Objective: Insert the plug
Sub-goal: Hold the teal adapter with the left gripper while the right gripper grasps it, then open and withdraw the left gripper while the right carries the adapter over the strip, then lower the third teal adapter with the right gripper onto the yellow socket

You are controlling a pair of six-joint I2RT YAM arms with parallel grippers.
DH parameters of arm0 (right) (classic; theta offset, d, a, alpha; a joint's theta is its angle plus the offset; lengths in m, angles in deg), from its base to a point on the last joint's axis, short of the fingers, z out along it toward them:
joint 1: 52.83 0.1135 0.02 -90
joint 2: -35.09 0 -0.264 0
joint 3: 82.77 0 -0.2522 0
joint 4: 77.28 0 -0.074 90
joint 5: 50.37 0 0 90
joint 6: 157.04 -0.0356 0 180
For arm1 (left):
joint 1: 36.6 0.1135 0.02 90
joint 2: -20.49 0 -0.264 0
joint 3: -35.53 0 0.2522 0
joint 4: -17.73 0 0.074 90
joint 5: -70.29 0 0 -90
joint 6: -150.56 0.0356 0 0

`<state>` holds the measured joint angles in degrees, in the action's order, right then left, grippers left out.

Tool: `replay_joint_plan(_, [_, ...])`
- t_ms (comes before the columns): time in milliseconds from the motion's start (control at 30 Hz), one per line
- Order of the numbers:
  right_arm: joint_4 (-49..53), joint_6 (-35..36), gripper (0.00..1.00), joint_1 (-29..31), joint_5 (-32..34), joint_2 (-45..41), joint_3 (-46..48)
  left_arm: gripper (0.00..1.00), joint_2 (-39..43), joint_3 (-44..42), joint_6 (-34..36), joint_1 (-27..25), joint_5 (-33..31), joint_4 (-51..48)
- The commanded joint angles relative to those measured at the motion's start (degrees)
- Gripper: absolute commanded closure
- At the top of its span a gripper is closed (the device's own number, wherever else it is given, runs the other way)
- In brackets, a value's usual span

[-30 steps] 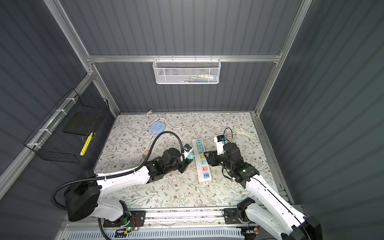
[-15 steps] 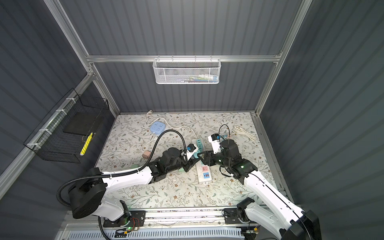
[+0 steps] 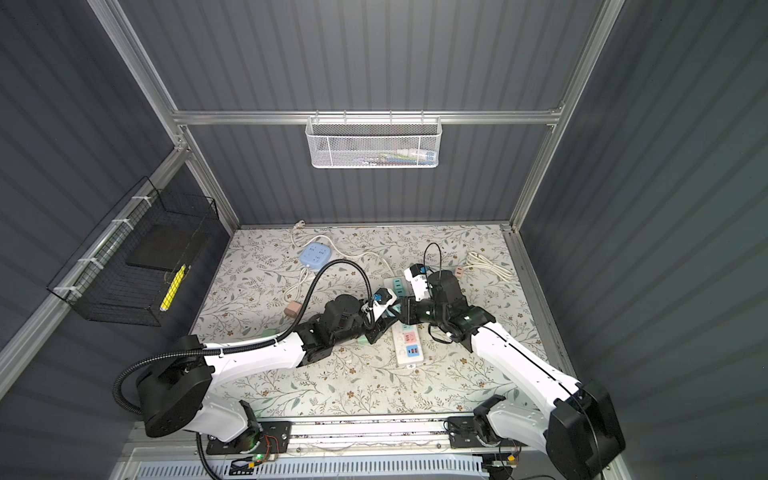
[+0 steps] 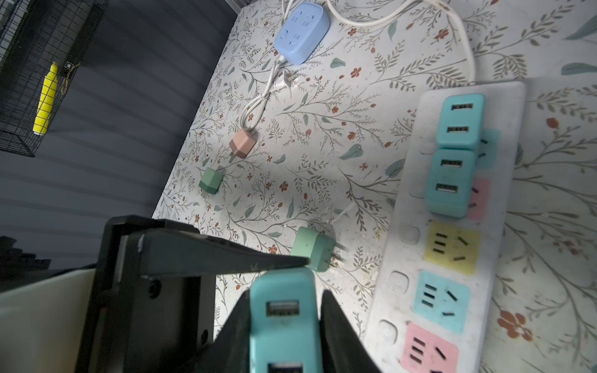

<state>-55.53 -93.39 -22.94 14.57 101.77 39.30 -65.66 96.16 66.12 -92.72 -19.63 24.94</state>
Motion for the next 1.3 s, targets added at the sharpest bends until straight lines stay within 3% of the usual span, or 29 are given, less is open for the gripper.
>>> replay_joint_plan(0, [-0.4,-1.1,0.75,1.0,0.8,0.1,-1.5,0.8,0.5,2.7,1.6,-0.3,-1.4,0.0])
replay_joint_plan(167, [0.8,-0.3,0.79,1.0,5.1,-2.2,-1.3,0.41,2.3,2.5,0.0,-0.4,-7.1,-1.0])
replay_joint_plan(333, [3.0,2.3,0.8,1.0,14.2,-5.9,-0.9,0.26,8.7,-3.4,-6.4,-0.2,-16.2,1.6])
replay_joint_plan(400, [4.0,3.7,0.81,1.0,18.1,-6.2,-0.4,0.2,12.2,-7.3,-10.4,-0.3,-22.5,3.5])
replay_joint_plan(500, [3.8,5.2,0.81,1.3,22.6,-6.5,1.6,0.02,16.6,-12.7,-21.6,-0.2,-39.2,2.5])
replay_joint_plan(633, [-0.6,5.8,0.82,2.4,25.8,-7.3,6.0,0.0,19.8,-16.5,-37.5,-0.1,-53.5,-6.6])
replay_joint_plan(767, [-5.6,5.9,0.82,4.0,29.4,-5.9,9.4,0.0,19.3,-17.6,-51.6,1.1,-57.5,-16.3])
replay_joint_plan(900, [-8.9,5.8,0.82,4.6,30.4,-3.0,10.4,0.0,17.8,-17.7,-55.2,2.0,-56.5,-18.4])
replay_joint_plan(1267, [-15.4,6.6,0.82,5.1,33.6,6.3,9.2,0.0,16.9,-17.9,-54.4,4.2,-55.0,-18.1])
